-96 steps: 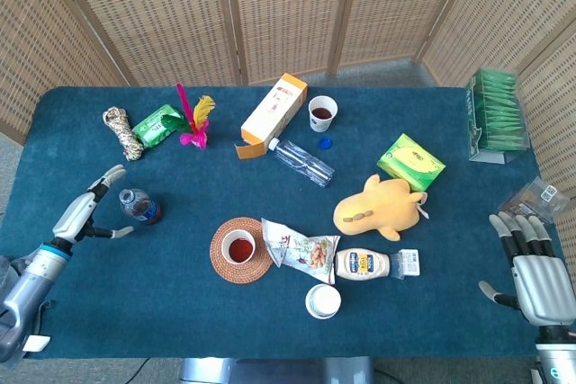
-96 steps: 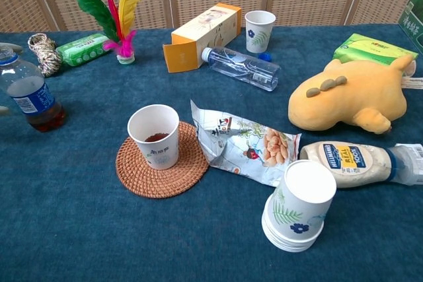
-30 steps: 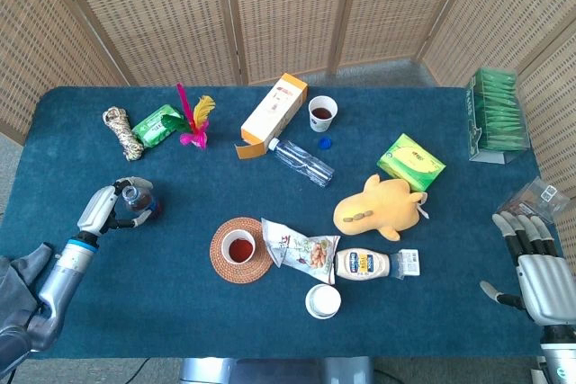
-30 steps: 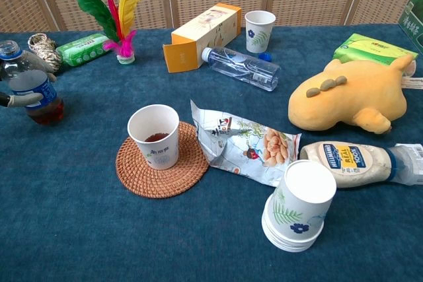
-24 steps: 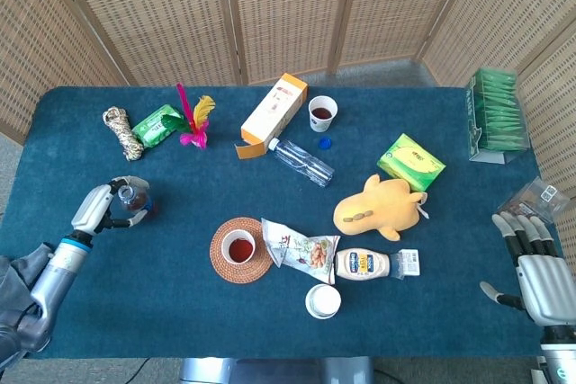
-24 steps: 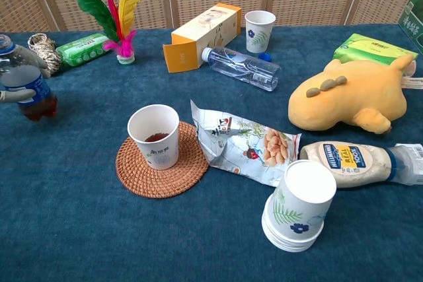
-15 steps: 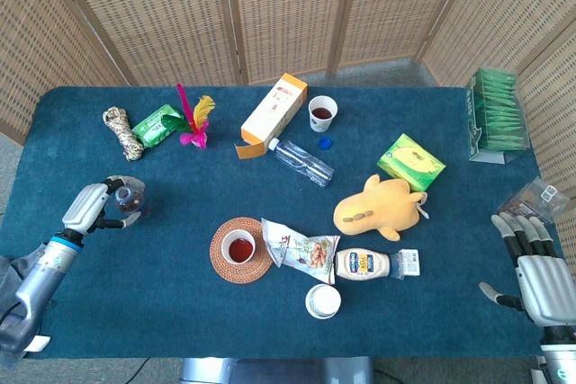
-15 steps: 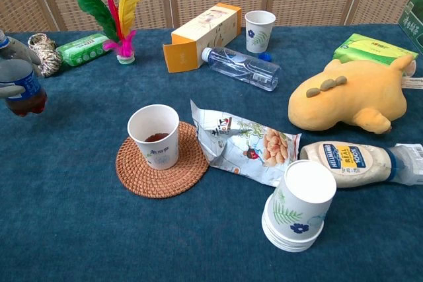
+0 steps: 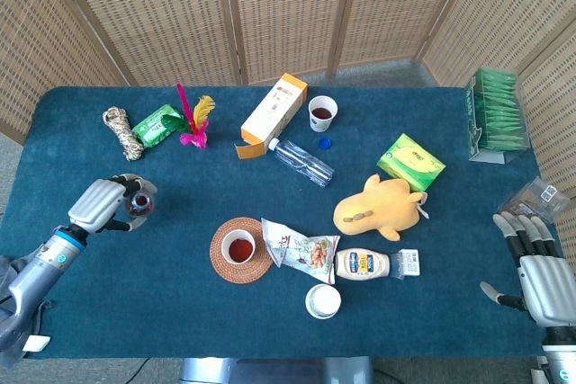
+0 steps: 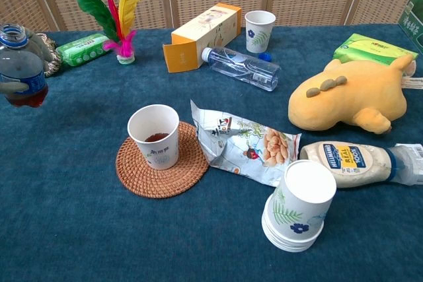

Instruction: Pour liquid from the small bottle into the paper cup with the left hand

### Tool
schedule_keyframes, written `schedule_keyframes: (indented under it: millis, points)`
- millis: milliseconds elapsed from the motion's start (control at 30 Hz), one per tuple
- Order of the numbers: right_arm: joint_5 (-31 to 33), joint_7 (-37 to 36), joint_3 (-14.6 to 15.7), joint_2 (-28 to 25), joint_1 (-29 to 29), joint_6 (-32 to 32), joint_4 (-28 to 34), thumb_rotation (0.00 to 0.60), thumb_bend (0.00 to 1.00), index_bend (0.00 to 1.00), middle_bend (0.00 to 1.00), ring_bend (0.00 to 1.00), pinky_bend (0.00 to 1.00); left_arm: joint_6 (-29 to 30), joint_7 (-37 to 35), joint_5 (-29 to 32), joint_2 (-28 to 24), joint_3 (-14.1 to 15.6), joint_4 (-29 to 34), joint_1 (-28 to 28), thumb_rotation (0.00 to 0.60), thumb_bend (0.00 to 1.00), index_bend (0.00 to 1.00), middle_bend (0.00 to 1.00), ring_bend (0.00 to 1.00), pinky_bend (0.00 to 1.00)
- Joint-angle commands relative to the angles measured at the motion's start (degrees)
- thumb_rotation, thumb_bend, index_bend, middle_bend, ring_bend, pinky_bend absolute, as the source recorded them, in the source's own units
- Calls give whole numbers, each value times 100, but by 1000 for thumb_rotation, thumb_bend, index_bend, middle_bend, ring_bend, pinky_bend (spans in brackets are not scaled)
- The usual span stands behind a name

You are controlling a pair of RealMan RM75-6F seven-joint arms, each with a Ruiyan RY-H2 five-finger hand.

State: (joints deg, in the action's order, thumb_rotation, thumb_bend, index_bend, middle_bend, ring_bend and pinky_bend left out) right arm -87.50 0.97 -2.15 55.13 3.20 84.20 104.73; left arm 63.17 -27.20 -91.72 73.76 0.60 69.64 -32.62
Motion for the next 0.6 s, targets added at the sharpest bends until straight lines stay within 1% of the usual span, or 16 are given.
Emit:
schedule_keyframes:
  millis: [33, 200, 600]
  points:
    - [2, -14, 0, -4, 2, -5, 0, 600, 0, 0, 0, 0, 0, -325, 595, 48, -239, -47, 506, -216, 600, 465, 547, 427, 281, 382]
    - [35, -49, -7, -12, 5, -22, -9, 600, 0, 0, 0, 0, 0, -670, 1282, 218, -344, -167, 949, -434, 600, 465, 547, 427, 281, 382]
    - [37, -226, -18, -56, 15, -33, -37, 600, 0, 0, 0, 0, 0, -1287, 3397, 810, -523, -429, 1918, -848, 600, 468, 548, 429, 277, 380]
